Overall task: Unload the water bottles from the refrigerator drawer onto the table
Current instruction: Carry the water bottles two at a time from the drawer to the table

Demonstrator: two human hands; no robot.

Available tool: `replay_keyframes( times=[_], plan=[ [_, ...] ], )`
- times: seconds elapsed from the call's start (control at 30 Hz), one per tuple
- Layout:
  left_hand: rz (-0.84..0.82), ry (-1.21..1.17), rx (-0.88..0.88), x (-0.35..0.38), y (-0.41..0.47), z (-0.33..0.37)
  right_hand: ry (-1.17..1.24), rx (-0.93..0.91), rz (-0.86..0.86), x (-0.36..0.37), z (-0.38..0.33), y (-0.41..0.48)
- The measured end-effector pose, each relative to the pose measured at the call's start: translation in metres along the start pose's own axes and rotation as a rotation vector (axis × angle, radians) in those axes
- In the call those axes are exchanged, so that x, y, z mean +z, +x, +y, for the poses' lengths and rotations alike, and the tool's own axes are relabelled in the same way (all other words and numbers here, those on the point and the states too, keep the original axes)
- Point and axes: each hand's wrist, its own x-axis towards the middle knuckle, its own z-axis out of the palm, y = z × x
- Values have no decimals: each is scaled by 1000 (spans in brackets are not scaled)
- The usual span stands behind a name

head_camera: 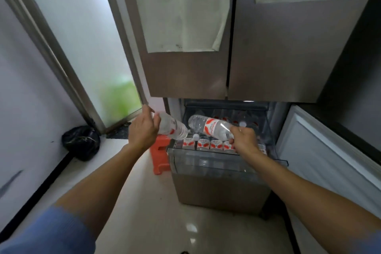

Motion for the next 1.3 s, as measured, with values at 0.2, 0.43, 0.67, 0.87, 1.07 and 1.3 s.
replay_keyframes(
  times=[0.2,0.43,0.67,0.87,1.07,1.3],
  plan=[
    [110,89,-43,-93,-47,-30,-97,-199,-116,30,-43,-55],
    [11,275,-176,-182,-158,-114,-373,-508,-309,118,-71,-137],
    [5,434,-390,-294,-306,-226,-848,-891,-553,254,-93,-281],
    [-29,563,-558,-397,-447,-329,-901,-1097,-795,377,-86,-458],
    [-62,629,-806,-493,-575,-399,-846,-1234,-924,471,-86,-616],
    [48,643,-1105,-571,-700,-467,-767,-1470,-1145,582,-102,-766]
  ],
)
